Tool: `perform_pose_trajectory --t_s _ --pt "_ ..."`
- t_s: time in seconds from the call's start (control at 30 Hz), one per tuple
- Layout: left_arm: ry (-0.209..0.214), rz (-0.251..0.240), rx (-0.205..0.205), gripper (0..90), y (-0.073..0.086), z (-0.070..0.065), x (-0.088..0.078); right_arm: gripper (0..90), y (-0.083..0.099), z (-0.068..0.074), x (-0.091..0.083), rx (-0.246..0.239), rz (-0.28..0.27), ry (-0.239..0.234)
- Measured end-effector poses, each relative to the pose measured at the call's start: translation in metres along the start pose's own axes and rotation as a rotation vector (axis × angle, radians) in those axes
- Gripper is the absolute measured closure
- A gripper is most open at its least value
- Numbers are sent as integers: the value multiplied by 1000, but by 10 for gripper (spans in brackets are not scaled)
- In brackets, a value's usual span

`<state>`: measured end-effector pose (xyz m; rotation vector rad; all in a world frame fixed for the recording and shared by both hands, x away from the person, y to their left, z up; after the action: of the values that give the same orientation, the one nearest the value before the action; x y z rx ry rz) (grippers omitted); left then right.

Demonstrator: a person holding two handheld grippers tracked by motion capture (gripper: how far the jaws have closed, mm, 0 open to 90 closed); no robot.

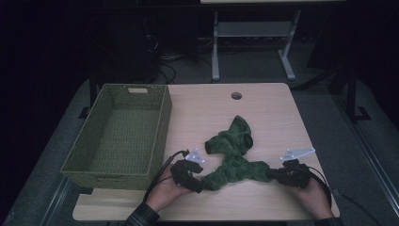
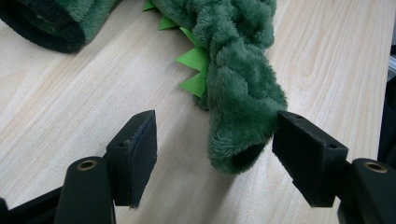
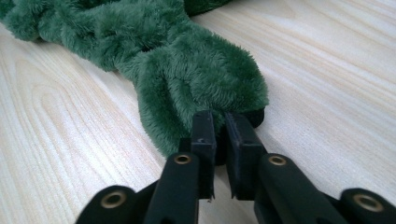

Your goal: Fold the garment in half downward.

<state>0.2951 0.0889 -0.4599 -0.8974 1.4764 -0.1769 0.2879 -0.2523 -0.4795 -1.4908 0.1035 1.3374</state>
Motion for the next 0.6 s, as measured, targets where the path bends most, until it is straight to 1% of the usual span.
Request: perform_pose_trajectory --t_s 0.1,0.13,0.2,0.23,0.37,0.4,0.47,0.6 --pt "2 4 4 307 0 0 1 849 -1 0 -2 4 -9 2" --pt "2 -2 -3 308 0 -1 1 851 -1 -1 -3 3 -15 5" --pt "2 -1 -1 308 0 -1 1 852 -3 -1 -8 -1 -36 9" --pt "2 0 0 308 0 -1 1 851 -4 -1 -10 7 -42 9" --pt "5 -3 1 308 -1 -1 1 849 -10 1 -18 -10 -78 14" --pt "5 -3 1 308 -1 -1 1 849 -10 1 -18 -10 -78 14" --pt "5 -7 -2 308 -1 -1 1 846 -17 4 -25 -35 -115 12" --pt "4 -11 -3 308 -2 -2 2 847 -30 13 -30 -72 -152 1"
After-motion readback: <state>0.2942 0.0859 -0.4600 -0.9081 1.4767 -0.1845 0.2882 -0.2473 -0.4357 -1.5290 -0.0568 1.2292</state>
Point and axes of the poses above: each handheld gripper's, and its own axes: x roughly forward along the jaws, y roughly out of its underside, z roughly to its left, the point moved 2 cm from there along x, roughly forward along the jaws, and after that the axes turned 2 degrees about x, right-handed, at the moved point
